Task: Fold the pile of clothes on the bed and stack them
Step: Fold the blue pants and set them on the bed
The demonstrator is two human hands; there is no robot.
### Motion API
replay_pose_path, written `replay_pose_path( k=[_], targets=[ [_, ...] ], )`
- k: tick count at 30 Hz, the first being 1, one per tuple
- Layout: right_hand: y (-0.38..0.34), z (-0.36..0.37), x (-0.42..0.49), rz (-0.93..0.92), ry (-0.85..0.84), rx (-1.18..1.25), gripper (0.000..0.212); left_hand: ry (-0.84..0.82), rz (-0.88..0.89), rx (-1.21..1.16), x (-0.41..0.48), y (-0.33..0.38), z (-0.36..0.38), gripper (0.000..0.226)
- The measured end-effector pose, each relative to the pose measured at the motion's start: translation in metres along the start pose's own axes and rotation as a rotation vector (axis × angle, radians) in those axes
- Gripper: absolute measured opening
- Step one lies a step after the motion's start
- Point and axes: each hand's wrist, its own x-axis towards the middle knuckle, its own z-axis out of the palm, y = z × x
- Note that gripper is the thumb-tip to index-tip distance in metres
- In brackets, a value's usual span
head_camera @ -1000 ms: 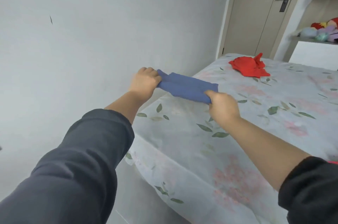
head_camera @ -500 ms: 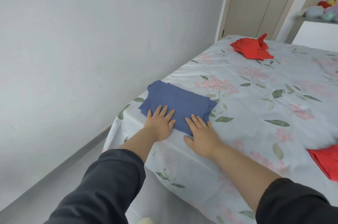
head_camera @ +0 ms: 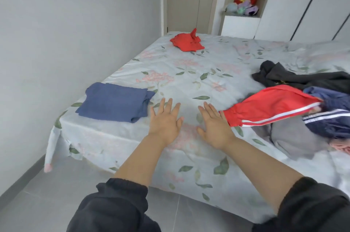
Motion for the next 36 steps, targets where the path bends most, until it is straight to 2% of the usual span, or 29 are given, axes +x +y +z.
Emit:
replay_pose_path(
  k=[6, 10, 14, 17, 20, 23, 25, 33, 36],
  targets=[
    [0.08, -0.001, -0.069, 0.274, 0.116, 0.047, 0.07, 0.028, 0.039, -0.062, -0.005, 0.091, 0.033, 0.058],
    [0.108, 0.018, -0.092, 0.422, 0.147, 0.126, 0.07, -0.04, 0.062, -0.017, -0.003, 0.116, 0.064, 0.058],
    [0.123, 0.015, -0.081, 0.372, 0.217, 0.129, 0.071, -0.121, 0.041, -0.059, 0.006, 0.127, 0.083, 0.058],
    [0.144, 0.008, -0.081, 0.431, 0.218, 0.114, 0.072, -0.172, 0.08, -0.034, 0.01, 0.136, 0.095, 0.058],
    [0.164, 0.003, -0.085, 0.504, 0.241, 0.096, 0.067, -0.151, 0.103, -0.042, 0.015, 0.147, 0.102, 0.059],
    [0.176, 0.006, -0.09, 0.531, 0.118, 0.018, 0.057, -0.134, 0.126, -0.042, 0.017, 0.158, 0.105, 0.06],
    [0.179, 0.013, -0.095, 0.51, 0.004, -0.071, 0.06, -0.119, 0.13, -0.052, 0.018, 0.166, 0.107, 0.06],
    [0.173, 0.027, -0.098, 0.531, -0.046, -0.149, 0.064, -0.077, 0.13, -0.086, 0.016, 0.171, 0.109, 0.061],
    [0.171, 0.027, -0.096, 0.532, -0.014, -0.151, 0.063, -0.064, 0.132, -0.107, 0.018, 0.171, 0.107, 0.062]
  ],
)
